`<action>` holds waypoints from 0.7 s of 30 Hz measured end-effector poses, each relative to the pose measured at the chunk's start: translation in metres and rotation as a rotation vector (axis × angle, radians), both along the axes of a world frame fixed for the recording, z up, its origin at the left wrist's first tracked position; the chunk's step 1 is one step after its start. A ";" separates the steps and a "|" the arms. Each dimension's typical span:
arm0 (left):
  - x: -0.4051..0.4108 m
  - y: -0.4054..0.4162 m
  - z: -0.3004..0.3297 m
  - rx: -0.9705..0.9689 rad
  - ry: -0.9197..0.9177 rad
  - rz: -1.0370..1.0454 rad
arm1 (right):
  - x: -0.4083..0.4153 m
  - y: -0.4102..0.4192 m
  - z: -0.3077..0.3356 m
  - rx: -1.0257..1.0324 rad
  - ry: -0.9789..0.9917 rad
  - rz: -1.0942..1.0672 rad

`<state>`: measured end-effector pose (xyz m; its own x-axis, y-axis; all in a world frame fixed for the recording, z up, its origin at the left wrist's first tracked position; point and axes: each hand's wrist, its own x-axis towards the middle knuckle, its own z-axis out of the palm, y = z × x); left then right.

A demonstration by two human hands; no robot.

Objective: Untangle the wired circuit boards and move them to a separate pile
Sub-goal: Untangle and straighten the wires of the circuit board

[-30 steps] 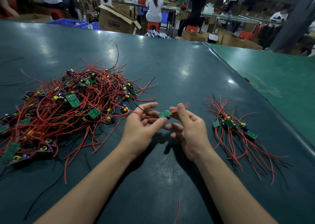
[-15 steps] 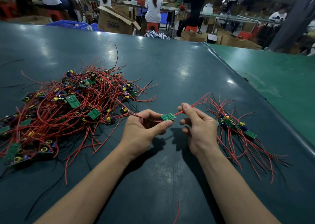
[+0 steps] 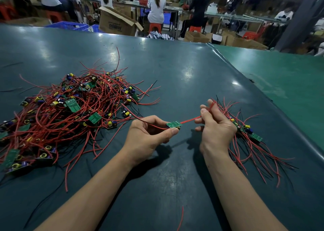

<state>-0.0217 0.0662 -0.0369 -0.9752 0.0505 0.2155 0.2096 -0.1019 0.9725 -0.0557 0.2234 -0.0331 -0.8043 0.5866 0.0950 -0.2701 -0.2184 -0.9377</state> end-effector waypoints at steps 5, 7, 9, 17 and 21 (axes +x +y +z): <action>-0.001 -0.001 0.002 0.000 -0.021 0.001 | -0.004 0.008 -0.001 -0.048 -0.030 0.009; 0.000 -0.001 0.003 -0.004 -0.032 -0.013 | -0.005 0.009 -0.003 -0.038 -0.032 0.015; 0.000 -0.002 0.003 -0.001 -0.035 -0.018 | -0.006 0.009 -0.005 -0.012 -0.026 0.017; -0.001 -0.003 0.002 0.007 -0.018 -0.025 | 0.000 0.008 -0.003 0.100 0.037 -0.004; -0.003 -0.005 0.001 0.022 0.012 0.006 | -0.002 0.009 -0.003 0.030 0.001 0.010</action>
